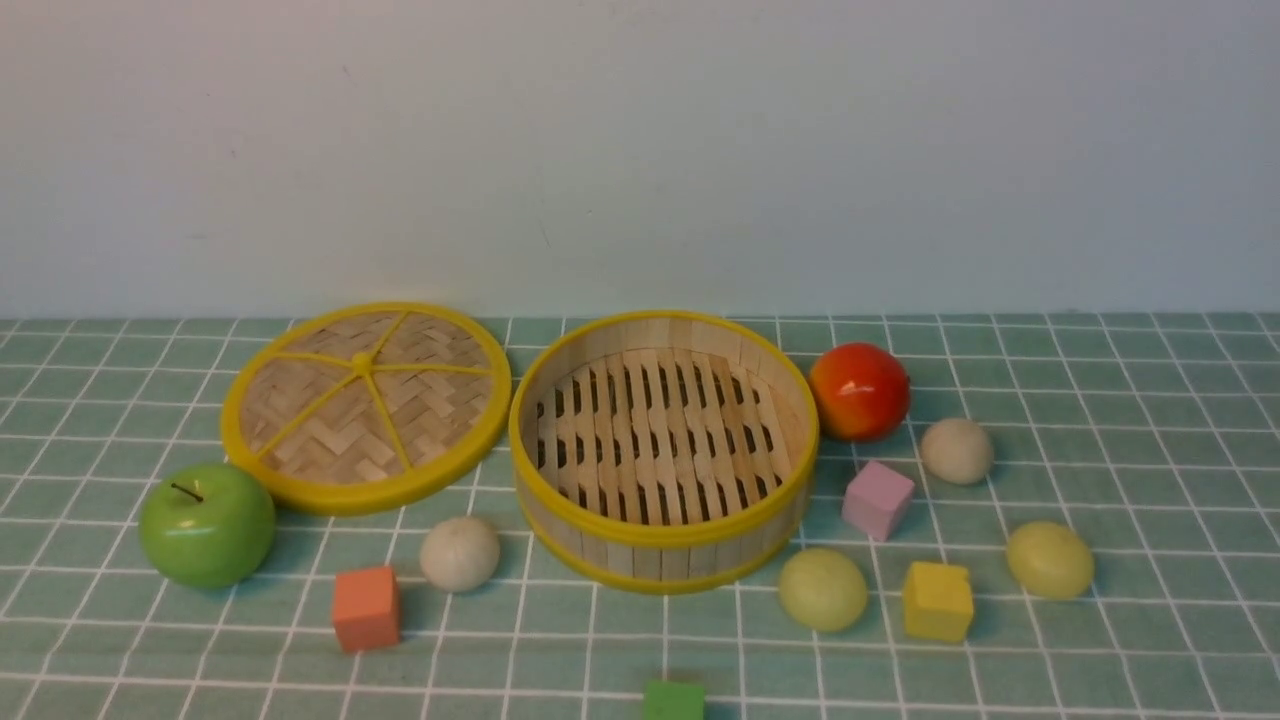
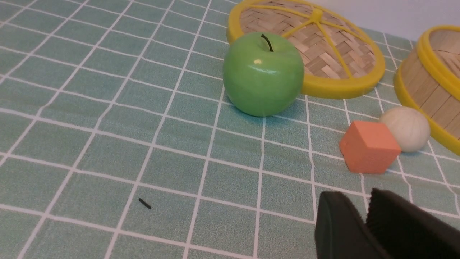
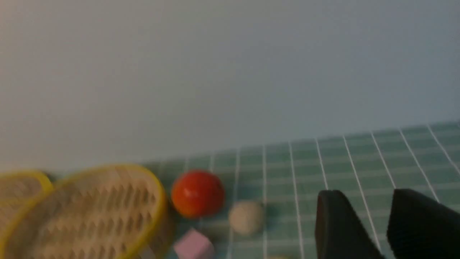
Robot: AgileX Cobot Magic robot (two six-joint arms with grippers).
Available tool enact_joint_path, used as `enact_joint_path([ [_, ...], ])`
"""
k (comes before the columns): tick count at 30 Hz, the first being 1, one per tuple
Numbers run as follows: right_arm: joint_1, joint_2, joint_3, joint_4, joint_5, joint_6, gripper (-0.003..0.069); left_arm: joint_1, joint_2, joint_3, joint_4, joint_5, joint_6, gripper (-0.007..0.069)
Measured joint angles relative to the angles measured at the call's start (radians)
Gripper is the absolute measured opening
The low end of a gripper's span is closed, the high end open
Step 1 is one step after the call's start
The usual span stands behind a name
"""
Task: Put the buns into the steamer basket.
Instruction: Use the right arm to grab a steamed stuffed bun
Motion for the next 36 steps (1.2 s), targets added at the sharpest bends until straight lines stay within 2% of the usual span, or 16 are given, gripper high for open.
enact_joint_path([
  [4, 0.000, 0.191, -0.002, -0.026, -0.016, -0.021, 0.0240, 0.000, 0.000, 0.000, 0.000, 0.000, 0.000, 0.0153],
  [9, 0.000, 0.412, -0.069, 0.004, -0.021, -0.024, 0.0240, 0.000, 0.000, 0.000, 0.000, 0.000, 0.000, 0.0158],
  [16, 0.000, 0.738, -0.338, 0.021, 0.252, -0.053, 0.0240, 0.000, 0.000, 0.000, 0.000, 0.000, 0.000, 0.0165],
  [21, 0.000, 0.930, -0.446, 0.092, 0.334, -0.075, 0.0240, 0.000, 0.000, 0.000, 0.000, 0.000, 0.000, 0.0165],
  [26, 0.000, 1.029, -0.471, 0.171, 0.319, -0.122, 0.0240, 0.000, 0.000, 0.000, 0.000, 0.000, 0.000, 0.0174],
  [36, 0.000, 1.091, -0.472, 0.245, 0.248, -0.129, 0.0240, 0.000, 0.000, 0.000, 0.000, 0.000, 0.000, 0.0185],
])
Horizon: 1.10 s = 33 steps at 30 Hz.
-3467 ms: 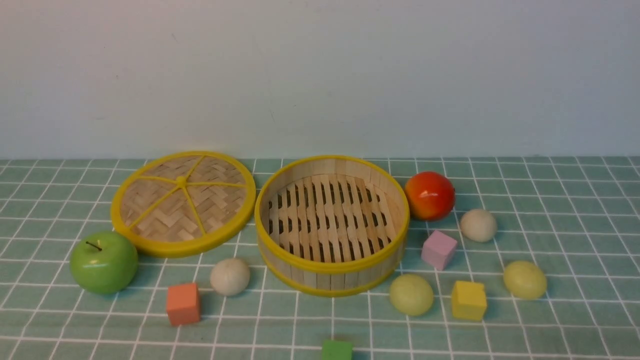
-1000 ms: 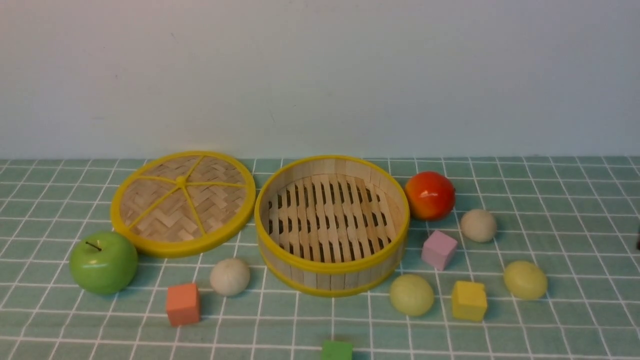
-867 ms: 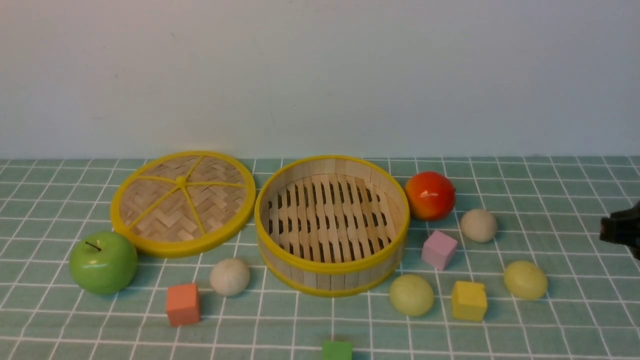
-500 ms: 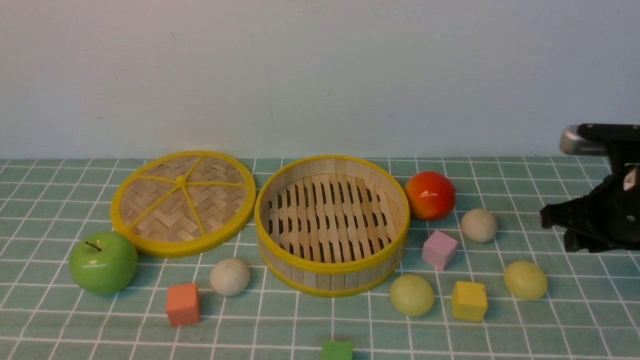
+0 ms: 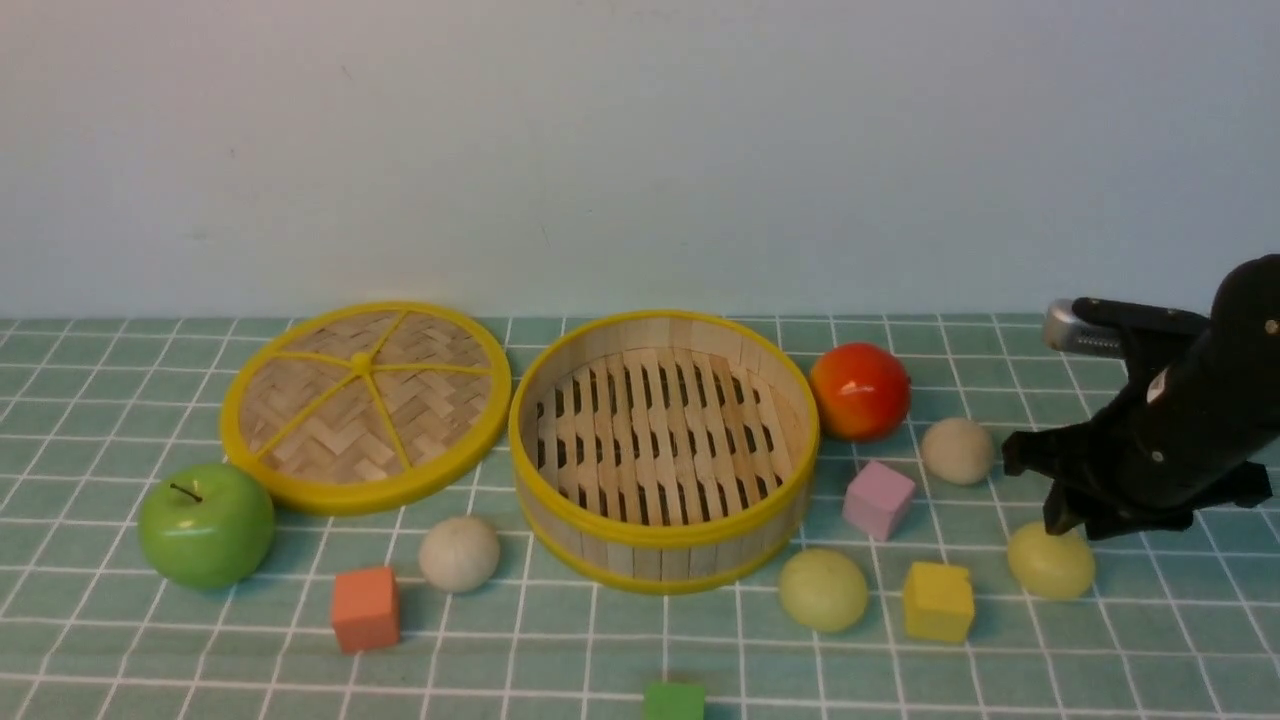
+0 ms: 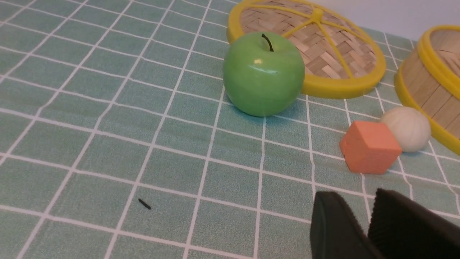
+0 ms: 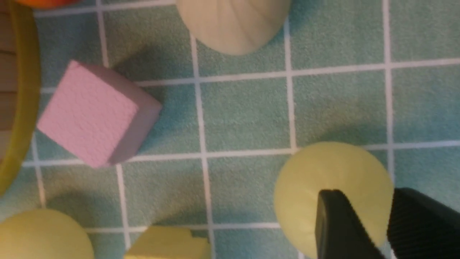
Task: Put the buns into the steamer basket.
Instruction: Use the right arm to grab a steamed stuffed bun, then use the right arm to put the steamed stuffed bun into the steamer
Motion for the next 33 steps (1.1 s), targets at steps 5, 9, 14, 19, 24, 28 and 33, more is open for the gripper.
enact_joint_path([
  [5, 0.000, 0.032, -0.006, 0.011, 0.000, -0.002, 0.0240, 0.000, 0.000, 0.000, 0.000, 0.000, 0.000, 0.0190],
  [9, 0.000, 0.051, -0.006, 0.010, 0.002, -0.002, 0.0240, 0.000, 0.000, 0.000, 0.000, 0.000, 0.000, 0.0195],
  [14, 0.000, 0.066, -0.007, 0.010, -0.004, -0.008, 0.0233, 0.000, 0.000, 0.000, 0.000, 0.000, 0.000, 0.0197],
  [19, 0.000, 0.079, -0.010, 0.010, -0.015, -0.044, 0.0157, 0.000, 0.000, 0.000, 0.000, 0.000, 0.000, 0.0198],
  [24, 0.000, 0.078, -0.013, 0.010, 0.009, -0.063, 0.0010, 0.000, 0.000, 0.000, 0.000, 0.000, 0.000, 0.0198],
  [28, 0.000, 0.039, -0.027, 0.010, 0.051, -0.065, 0.0007, 0.000, 0.000, 0.000, 0.000, 0.000, 0.000, 0.0198],
  [33, 0.008, -0.023, -0.108, 0.032, 0.110, -0.084, 0.0007, 0.000, 0.000, 0.000, 0.000, 0.000, 0.000, 0.0200],
])
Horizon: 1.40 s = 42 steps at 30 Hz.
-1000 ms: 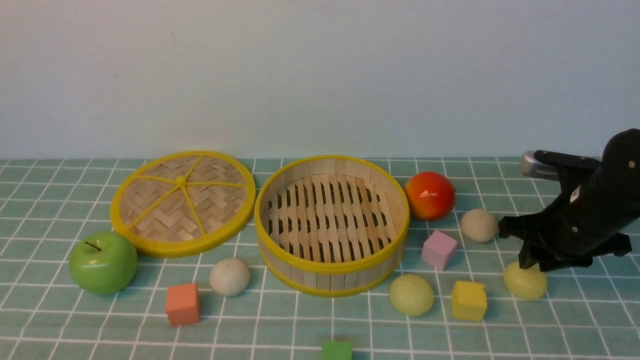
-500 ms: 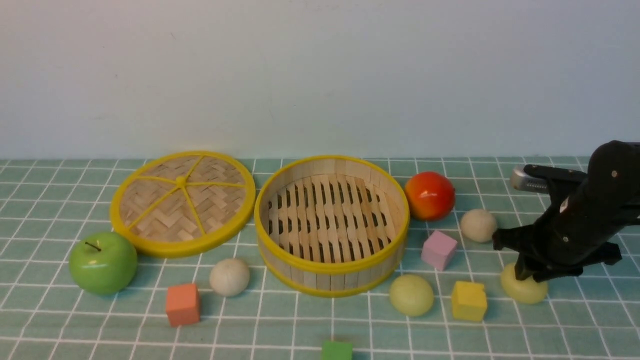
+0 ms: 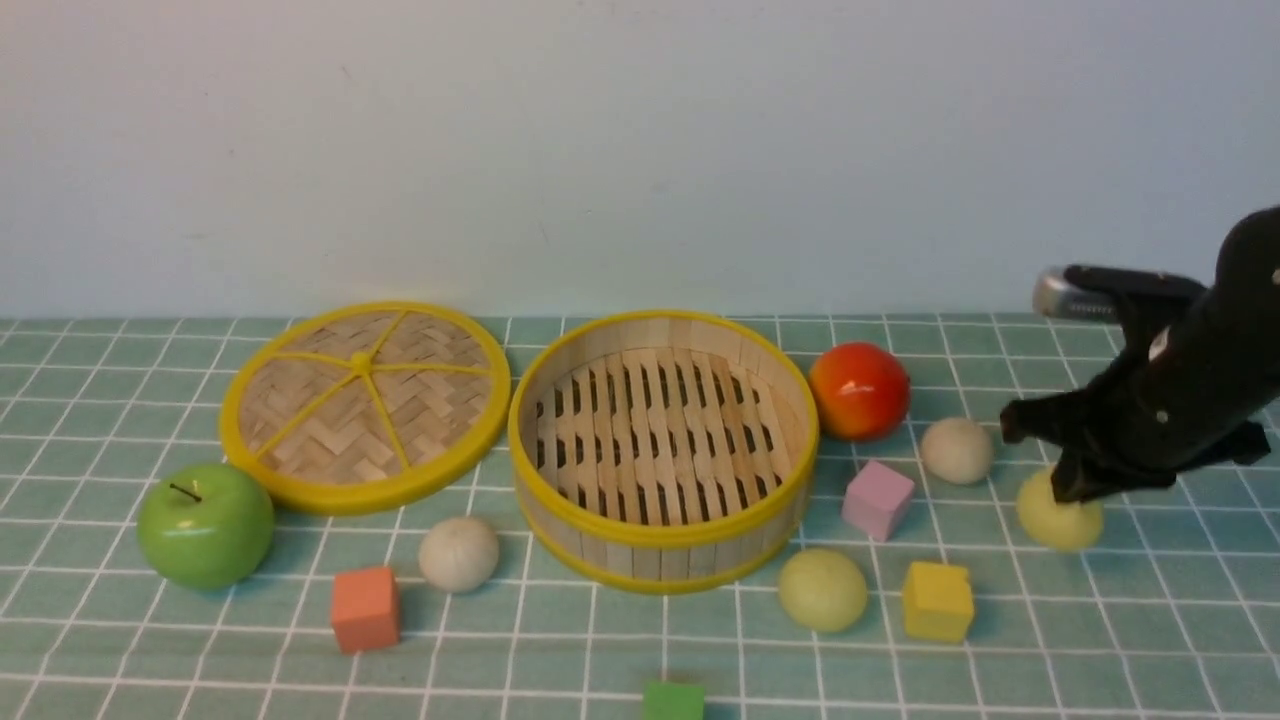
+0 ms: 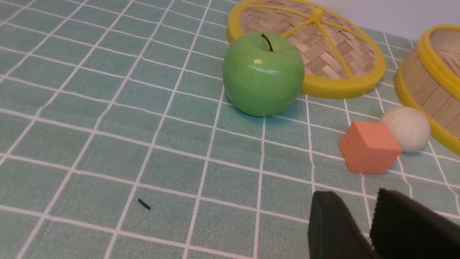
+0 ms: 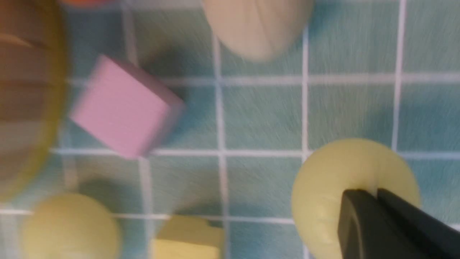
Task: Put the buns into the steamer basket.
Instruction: Use the right arm to put the steamed stuffed bun into the steamer
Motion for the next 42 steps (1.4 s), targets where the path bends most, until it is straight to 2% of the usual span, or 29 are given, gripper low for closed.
enact_joint_path([
  [4, 0.067, -0.022, -0.133, 0.101, 0.050, -0.096, 0.0007, 0.000, 0.000, 0.000, 0.000, 0.000, 0.000, 0.0203],
  [8, 0.192, 0.001, -0.208, 0.227, 0.046, -0.187, 0.0007, 0.000, 0.000, 0.000, 0.001, 0.000, -0.001, 0.0204],
  [13, 0.275, 0.086, -0.248, 0.272, -0.016, -0.230, 0.0007, 0.000, 0.000, 0.000, 0.001, 0.000, -0.001, 0.0206],
  [19, 0.300, 0.187, -0.248, 0.303, -0.133, -0.242, 0.0010, 0.000, 0.000, 0.000, 0.001, 0.000, -0.001, 0.0215],
  [30, 0.302, 0.266, -0.248, 0.312, -0.156, -0.244, 0.0034, 0.000, 0.000, 0.000, 0.001, -0.001, -0.001, 0.0219],
  [35, 0.302, 0.268, -0.248, 0.314, -0.157, -0.244, 0.0112, 0.000, 0.000, 0.000, 0.001, -0.001, -0.001, 0.0221],
  [42, 0.302, 0.247, -0.248, 0.314, -0.135, -0.260, 0.0325, 0.000, 0.000, 0.000, 0.001, -0.001, -0.001, 0.0228],
])
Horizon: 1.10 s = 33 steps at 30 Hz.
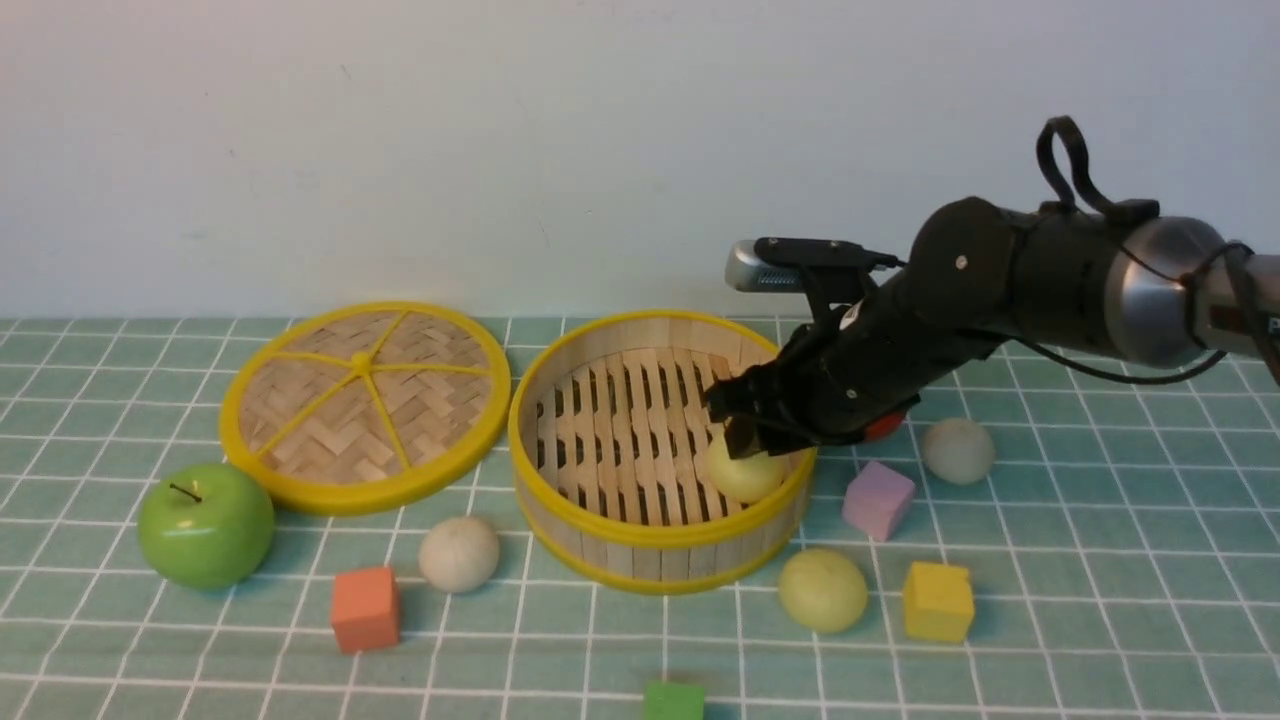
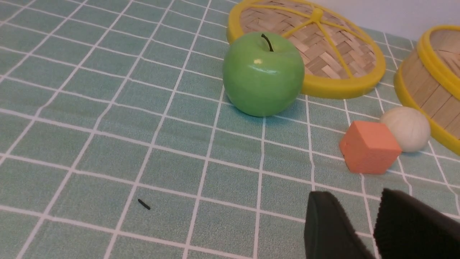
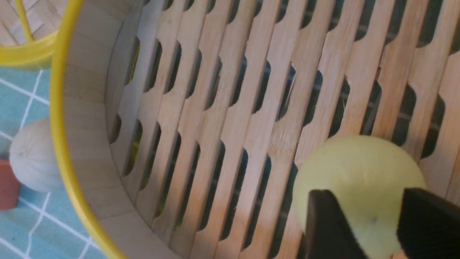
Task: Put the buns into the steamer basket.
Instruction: Use the right arm to put the steamed stuffed bun into the steamer, then use the right arm to grab a steamed stuffed bun
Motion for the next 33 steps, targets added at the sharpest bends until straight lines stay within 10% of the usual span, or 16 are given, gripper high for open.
enact_joint_path([
  [11, 0.000, -0.162, 0.000, -0.080, 0.140, 0.019, 0.0384, 0.000, 0.000, 0.000, 0.000, 0.000, 0.000, 0.0237],
  [33, 0.000, -0.426, 0.300, -0.165, 0.202, 0.071, 0.0279, 0.000, 0.000, 0.000, 0.000, 0.000, -0.001, 0.0237],
])
